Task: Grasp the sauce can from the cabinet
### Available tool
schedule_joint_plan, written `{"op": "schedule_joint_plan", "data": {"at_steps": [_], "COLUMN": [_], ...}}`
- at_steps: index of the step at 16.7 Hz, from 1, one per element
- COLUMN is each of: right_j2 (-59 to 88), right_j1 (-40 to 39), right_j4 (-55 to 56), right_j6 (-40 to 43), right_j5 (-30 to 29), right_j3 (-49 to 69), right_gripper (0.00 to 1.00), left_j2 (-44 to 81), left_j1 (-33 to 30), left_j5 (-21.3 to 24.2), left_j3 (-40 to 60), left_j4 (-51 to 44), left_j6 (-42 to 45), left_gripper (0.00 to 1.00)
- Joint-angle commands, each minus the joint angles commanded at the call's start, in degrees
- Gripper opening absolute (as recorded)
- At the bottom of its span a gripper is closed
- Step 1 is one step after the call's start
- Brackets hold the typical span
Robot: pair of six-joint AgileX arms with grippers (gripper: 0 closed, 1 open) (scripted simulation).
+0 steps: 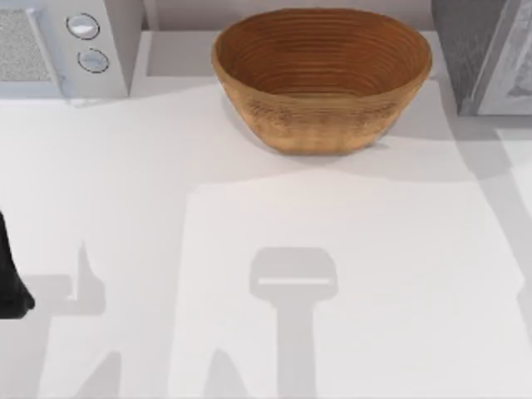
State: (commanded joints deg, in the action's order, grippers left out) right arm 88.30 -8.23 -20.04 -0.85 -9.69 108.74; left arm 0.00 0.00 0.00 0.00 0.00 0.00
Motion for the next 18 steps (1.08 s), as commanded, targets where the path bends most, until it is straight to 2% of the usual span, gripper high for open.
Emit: {"op": "schedule_joint_plan", "data": {"at_steps": [8, 18], "right_j2": [-1.63, -19.29], "right_j1": [-1.31, -13.13], "right_j4": [-2.29, -26.13], "right_j6": [-0.17, 0.03], "right_j5": [-1.24, -12.74], "right_j3": [0.77, 6.58], "right_gripper": [0.00, 0.00], "left_j2": [0.00, 0.00], "left_j1": [0.00, 0.00], "left_j5": [0.00, 0.00], "left_j3": [0.00, 0.00], "left_j4": [0.00, 0.00], "left_j6": [0.00, 0.00], "left_gripper": [1.00, 1.00]}}
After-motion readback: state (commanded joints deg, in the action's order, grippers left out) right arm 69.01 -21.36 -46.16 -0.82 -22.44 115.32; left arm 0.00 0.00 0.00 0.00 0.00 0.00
